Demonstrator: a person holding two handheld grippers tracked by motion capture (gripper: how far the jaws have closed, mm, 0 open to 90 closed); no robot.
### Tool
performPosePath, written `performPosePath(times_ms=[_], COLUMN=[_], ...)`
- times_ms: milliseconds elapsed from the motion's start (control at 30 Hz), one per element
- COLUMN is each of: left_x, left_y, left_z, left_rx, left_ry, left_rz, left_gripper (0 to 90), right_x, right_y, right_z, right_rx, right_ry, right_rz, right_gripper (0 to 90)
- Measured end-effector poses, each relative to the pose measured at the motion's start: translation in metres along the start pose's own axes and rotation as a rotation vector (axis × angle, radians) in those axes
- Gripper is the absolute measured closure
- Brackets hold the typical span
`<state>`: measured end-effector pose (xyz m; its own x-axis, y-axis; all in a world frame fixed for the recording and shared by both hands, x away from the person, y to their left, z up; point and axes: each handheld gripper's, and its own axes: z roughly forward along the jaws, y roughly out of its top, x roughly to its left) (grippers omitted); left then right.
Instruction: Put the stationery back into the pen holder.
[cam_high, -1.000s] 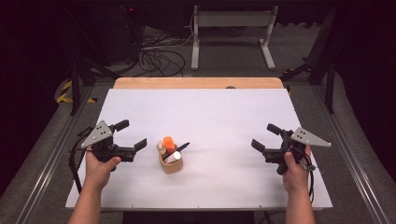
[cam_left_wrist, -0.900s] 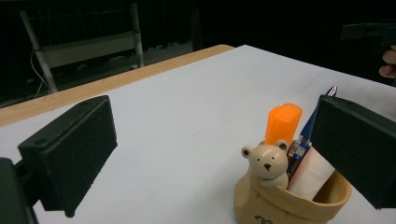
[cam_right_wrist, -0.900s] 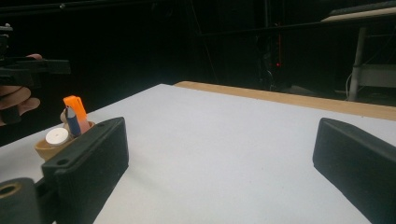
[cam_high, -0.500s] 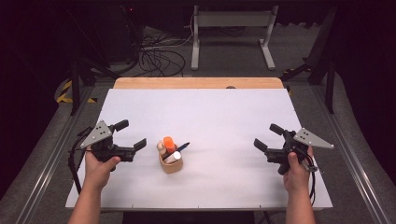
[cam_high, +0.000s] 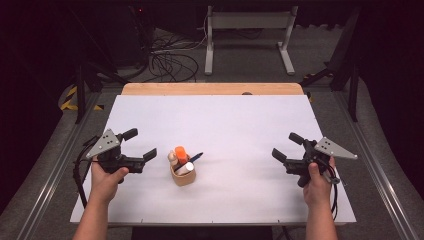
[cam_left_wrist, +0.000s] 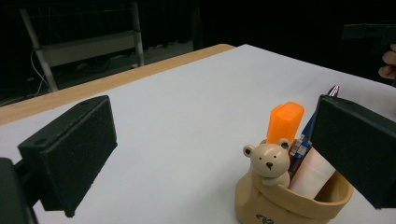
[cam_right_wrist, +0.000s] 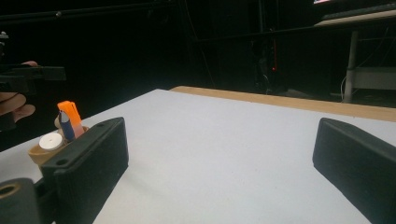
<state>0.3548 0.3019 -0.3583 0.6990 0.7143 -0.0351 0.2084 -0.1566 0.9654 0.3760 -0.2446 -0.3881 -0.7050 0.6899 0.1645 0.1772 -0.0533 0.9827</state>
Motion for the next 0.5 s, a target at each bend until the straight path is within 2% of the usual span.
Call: performPosePath(times_ms=[500], left_x=[-0.0001], left_y=[-0.0008], left_z=[0.0011], left_rx=[0.004], left_ry=[-0.002], left_rz=[-0.002], left_gripper=[1.2], right_x=[0.0011], right_y=[-0.0012], right_z=[0.0035], right_rx=[0.021], right_ry=[0.003], right_rz=[-0.009], right_gripper=[4.0])
